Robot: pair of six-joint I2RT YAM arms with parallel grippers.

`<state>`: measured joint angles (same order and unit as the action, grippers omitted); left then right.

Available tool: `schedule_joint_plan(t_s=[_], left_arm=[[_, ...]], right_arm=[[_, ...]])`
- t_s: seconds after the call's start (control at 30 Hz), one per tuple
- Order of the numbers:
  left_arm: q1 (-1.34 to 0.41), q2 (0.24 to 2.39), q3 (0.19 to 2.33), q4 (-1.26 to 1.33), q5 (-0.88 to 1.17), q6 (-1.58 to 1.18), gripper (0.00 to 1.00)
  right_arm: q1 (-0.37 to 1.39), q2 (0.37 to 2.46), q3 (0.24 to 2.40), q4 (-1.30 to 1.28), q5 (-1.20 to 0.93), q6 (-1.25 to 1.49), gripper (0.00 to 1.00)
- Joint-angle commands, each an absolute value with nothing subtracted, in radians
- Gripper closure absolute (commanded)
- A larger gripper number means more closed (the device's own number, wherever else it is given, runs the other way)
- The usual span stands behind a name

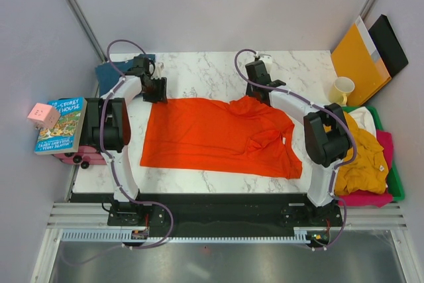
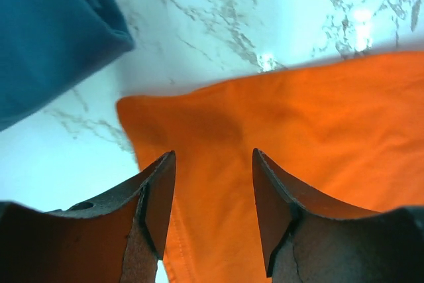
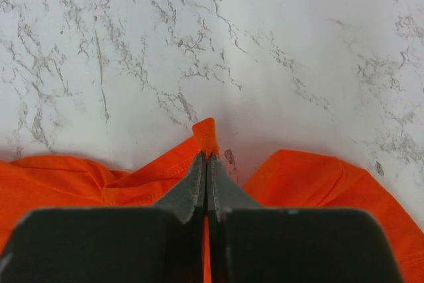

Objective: Fold and stack the t-shirts
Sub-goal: Grap the side of the flattened tshirt furthest away from the robot with both arms

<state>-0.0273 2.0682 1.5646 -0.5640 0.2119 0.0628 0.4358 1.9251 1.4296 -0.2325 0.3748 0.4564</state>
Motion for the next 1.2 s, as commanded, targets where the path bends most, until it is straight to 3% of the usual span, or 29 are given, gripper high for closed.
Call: schedule_joint_plan(t_s=[0.0,0.3,0.7,0.9,1.03,1.17], left_arm=[[-0.011,2.068,1.634,-0.499,0.126,0.031,0.43],[-0.003,2.137,1.69,-0.492,0.103,0.044,0.43],[-0.002,2.181,1.678,-0.508,0.117,0.064,0.54],[-0.002,2.186,1.664,-0.52,0.124,0.075,0.65],[-0.002,2.172,1.628,-0.52,0.141,0.083,0.98],[-0.002,2.142,1.611,-0.506,0.152,0.075,0.98]], right_arm=[[0.443,1.882,1.425,-0.212,0.393,0.466,1.0],[0.446,1.884,1.42,-0.215,0.391,0.469,1.0],[0.446,1.896,1.436,-0.224,0.39,0.469,1.0],[0.446,1.893,1.433,-0.227,0.4,0.471,1.0],[0.445,1.891,1.433,-0.229,0.414,0.471,1.0],[0.433,1.896,1.477,-0.236,0.443,0.46,1.0]])
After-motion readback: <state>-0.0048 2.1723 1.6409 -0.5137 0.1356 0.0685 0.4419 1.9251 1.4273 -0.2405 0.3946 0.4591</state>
